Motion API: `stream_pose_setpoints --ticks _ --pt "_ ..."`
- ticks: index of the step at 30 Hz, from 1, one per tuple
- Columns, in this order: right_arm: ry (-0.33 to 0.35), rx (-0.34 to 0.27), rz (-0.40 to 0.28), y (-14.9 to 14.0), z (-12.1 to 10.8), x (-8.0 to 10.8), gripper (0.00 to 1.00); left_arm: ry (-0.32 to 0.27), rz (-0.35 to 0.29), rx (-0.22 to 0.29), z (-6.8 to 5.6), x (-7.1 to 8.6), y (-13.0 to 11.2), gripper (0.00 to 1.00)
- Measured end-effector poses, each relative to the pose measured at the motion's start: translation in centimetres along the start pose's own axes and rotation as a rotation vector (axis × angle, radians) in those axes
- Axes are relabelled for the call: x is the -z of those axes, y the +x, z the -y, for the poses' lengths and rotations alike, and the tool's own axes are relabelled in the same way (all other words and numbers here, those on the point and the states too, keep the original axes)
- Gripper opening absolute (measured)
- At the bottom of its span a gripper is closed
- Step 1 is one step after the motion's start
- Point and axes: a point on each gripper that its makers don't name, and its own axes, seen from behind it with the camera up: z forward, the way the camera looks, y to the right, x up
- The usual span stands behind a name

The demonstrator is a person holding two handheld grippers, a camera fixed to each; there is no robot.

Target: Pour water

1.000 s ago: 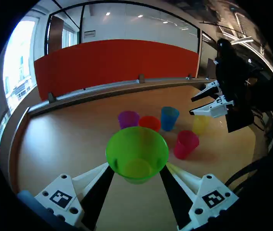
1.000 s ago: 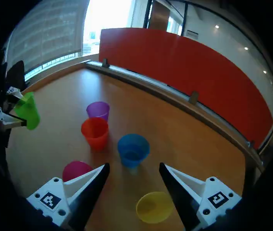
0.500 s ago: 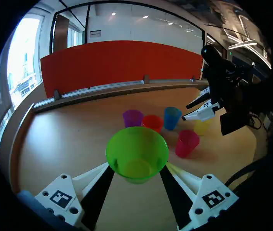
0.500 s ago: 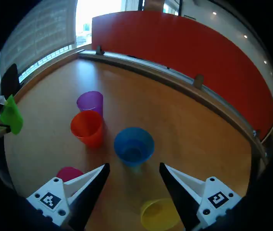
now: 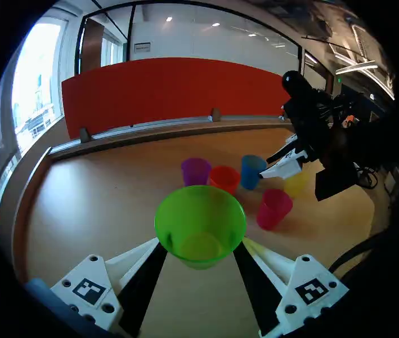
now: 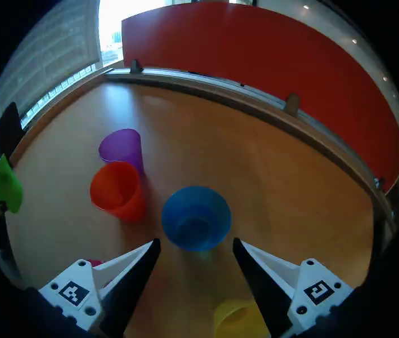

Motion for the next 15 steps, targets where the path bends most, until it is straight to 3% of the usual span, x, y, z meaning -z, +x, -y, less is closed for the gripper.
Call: stream_pose_setpoints --ticks 15 --pt "-0.010 -0.033 0.013 0.6 0.6 -2.1 1.00 -0.003 0.004 0.016 0.0 0.0 -0.3 0.79"
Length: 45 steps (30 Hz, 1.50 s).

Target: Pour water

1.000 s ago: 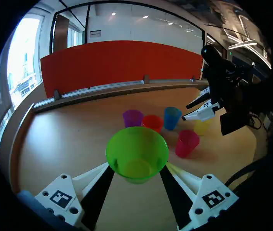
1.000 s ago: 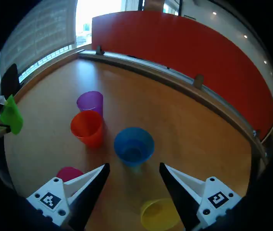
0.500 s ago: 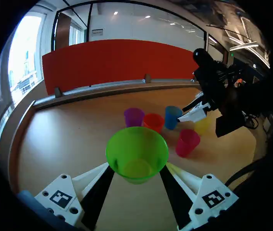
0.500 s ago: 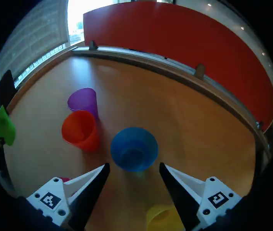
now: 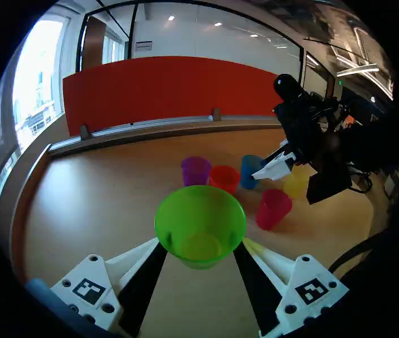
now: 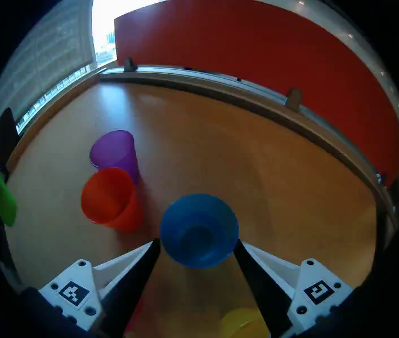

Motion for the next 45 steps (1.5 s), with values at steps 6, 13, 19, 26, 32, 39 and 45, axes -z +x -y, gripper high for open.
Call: stream_pose_setpoints --ticks 6,13,19,26,32,39,45 --pt "-0.005 -0.014 0.001 0.2 -0.1 -0.6 0.99 0.002 0.000 0.008 0.1 0.0 0.0 0.79" --pt "-0.004 -0.022 0.004 0.2 0.0 -0.9 0.95 0.001 0.003 0.010 0.3 -0.1 -0.1 0.79" --pt "-0.009 -0.038 0.001 0.3 0.1 -1.0 0.92 -0.002 0.006 0.005 0.2 -0.2 -0.1 0.79" --pt "-0.011 -0.077 -0.008 0.7 0.2 -1.4 0.90 -0.002 0.008 0.002 0.2 -0.2 -0.1 0.79" --pt "-0.017 -0.087 -0.025 0.9 0.3 -1.5 0.89 -0.002 0.009 0.000 0.3 -0.2 -0.1 0.79" --pt "-0.011 -0.104 -0.051 1.0 0.4 -1.2 0.89 -0.002 0.006 -0.004 0.4 -0.2 0.1 0.79" --pt "-0.003 -0.104 -0.107 1.9 0.5 -0.1 0.89 -0.007 -0.001 -0.014 0.3 -0.4 0.5 0.79"
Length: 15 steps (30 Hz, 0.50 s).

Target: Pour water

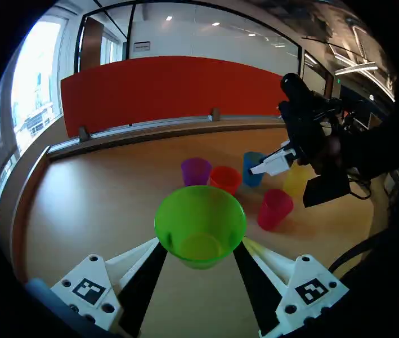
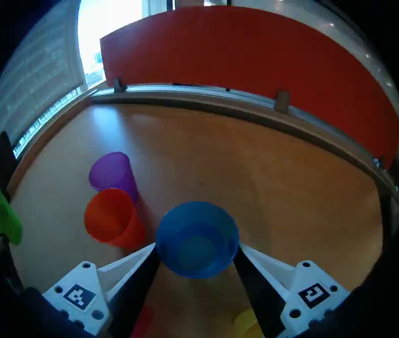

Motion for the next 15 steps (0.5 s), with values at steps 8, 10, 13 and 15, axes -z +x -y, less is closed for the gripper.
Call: stream_pose_setpoints --ticks 8,10,13,15 --pt "0.015 0.015 -0.112 2.1 0.4 3.4 0.89 -0.007 -0.019 -0.019 -0.3 0.1 1.2 0.79" --pt "0.017 0.020 -0.141 2.7 0.5 4.7 0.89 -0.009 -0.025 -0.025 -0.4 0.2 1.6 0.79" --pt "0.021 0.024 -0.184 3.6 0.6 6.7 0.89 -0.012 -0.036 -0.033 -0.6 0.3 2.2 0.79" --pt "0.024 0.026 -0.212 4.1 0.7 8.2 0.89 -0.013 -0.044 -0.038 -0.7 0.4 2.7 0.79"
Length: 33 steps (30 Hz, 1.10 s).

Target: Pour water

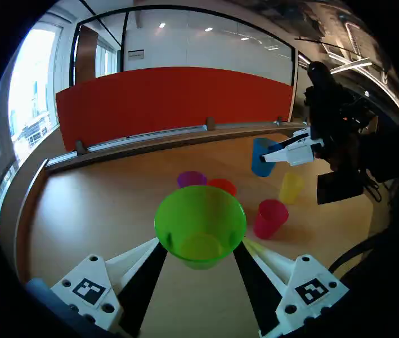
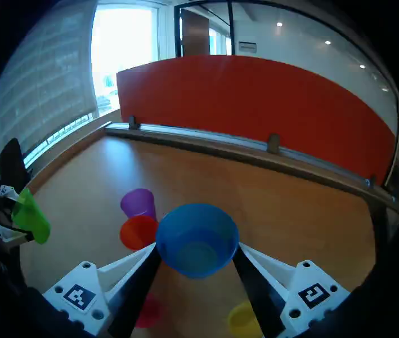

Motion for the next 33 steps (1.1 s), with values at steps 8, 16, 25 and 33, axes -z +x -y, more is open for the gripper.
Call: stream_pose_setpoints --ticks 8,16,25,33 --pt "-0.007 0.022 -0.085 2.3 0.0 4.9 0.89 0.000 -0.042 -0.019 -0.6 0.8 2.2 0.79" --pt "-0.015 0.046 -0.131 2.8 0.0 9.1 0.89 0.000 -0.100 -0.056 -1.6 2.3 5.3 0.79" --pt "-0.012 0.074 -0.206 3.3 0.8 12.9 0.89 -0.014 -0.162 -0.088 -3.1 3.7 8.5 0.79" --pt "-0.004 0.073 -0.291 4.4 1.9 15.9 0.89 -0.034 -0.209 -0.092 -4.3 5.1 11.1 0.79"
